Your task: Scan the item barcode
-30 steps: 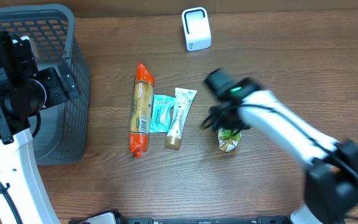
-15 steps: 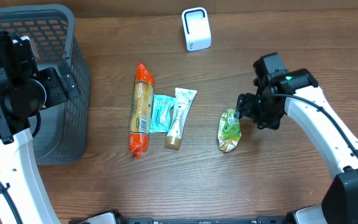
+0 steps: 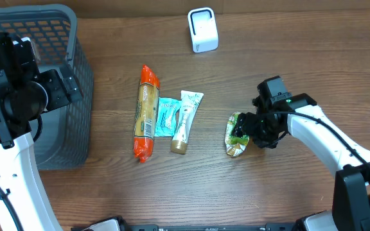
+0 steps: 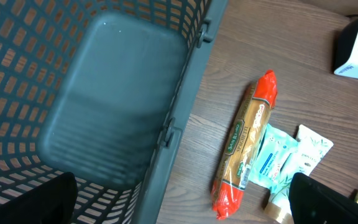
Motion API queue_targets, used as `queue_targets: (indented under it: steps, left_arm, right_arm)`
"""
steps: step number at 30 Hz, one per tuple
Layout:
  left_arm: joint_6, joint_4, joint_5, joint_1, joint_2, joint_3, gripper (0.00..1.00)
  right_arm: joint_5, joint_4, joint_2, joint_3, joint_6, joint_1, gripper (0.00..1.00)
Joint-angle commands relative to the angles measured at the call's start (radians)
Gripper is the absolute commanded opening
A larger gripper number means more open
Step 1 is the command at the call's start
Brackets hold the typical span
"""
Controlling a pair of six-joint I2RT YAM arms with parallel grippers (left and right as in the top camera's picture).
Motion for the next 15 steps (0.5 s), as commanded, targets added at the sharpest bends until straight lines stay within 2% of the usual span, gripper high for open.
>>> queue_targets:
  steps: [1,11,15]
  left_arm:
    - [-0.007,0.004,0.008,0.002,0.003,-0.003,1.00]
    - [-0.007,0.004,0.008,0.002,0.003,-0.003,1.00]
    - [-0.007,0.004,0.008,0.002,0.003,-0.003,1.00]
  right_arm:
    - [-0.027,0.039,-0.003,-0.028,-0.002,0.016,0.78]
    - [0.027,0.151,-0.003,-0.126,0.058,0.105,0.78]
    - [0.040,0.136,-0.003,-0.128,0.058,0.126,0.72]
